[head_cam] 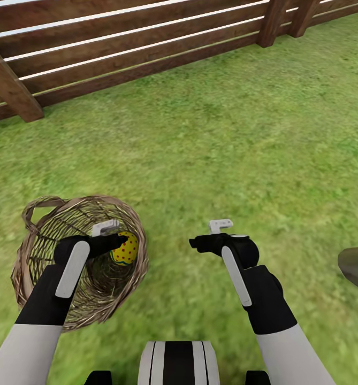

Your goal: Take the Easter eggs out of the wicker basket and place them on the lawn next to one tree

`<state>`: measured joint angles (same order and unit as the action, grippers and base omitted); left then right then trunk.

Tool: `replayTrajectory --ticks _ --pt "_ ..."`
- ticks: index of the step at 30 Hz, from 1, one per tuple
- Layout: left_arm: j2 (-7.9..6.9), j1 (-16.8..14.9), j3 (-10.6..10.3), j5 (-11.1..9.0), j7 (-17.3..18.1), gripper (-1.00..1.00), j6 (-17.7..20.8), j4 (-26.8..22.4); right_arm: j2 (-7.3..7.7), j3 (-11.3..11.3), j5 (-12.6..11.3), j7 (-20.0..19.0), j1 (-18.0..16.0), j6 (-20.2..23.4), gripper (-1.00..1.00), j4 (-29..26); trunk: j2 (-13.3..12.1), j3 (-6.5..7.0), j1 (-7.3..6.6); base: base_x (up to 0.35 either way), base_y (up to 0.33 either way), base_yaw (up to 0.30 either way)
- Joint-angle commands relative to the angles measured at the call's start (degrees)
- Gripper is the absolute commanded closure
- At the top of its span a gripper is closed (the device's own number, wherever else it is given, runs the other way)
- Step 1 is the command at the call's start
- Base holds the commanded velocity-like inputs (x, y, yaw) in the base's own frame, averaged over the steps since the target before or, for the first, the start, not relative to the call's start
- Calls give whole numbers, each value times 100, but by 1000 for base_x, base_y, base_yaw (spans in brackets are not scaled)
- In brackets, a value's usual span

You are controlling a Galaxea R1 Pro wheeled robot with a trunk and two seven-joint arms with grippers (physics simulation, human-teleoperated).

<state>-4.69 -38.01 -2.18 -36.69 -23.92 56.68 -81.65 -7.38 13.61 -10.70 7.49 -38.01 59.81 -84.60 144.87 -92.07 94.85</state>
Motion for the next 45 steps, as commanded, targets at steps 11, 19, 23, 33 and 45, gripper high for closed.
replayTrajectory --ticks 11,19,23,33,45 --pt "-7 -5 -11 -50 -60 -100 10 0 -4 70 -57 64 1 19 -100 -4 1 -3 -1 82 47 0" --pt "-7 -5 -11 -49 -60 -100 5 5 -17 84 -56 65 -2 19 -100 -4 1 -3 -1 75 50 0" --pt "-6 0 -6 -49 -63 -100 -22 2 -20 84 -61 66 -1 19 -100 -6 1 -3 -1 23 15 0" --pt "-5 4 -6 -49 -66 -100 -156 8 -19 85 -56 68 -2 19 -100 -12 1 -3 -1 6 4 0" --pt "7 6 -12 -49 -87 -100 -191 16 -18 87 -56 65 -1 19 -100 -13 4 -48 4 0 0 0"
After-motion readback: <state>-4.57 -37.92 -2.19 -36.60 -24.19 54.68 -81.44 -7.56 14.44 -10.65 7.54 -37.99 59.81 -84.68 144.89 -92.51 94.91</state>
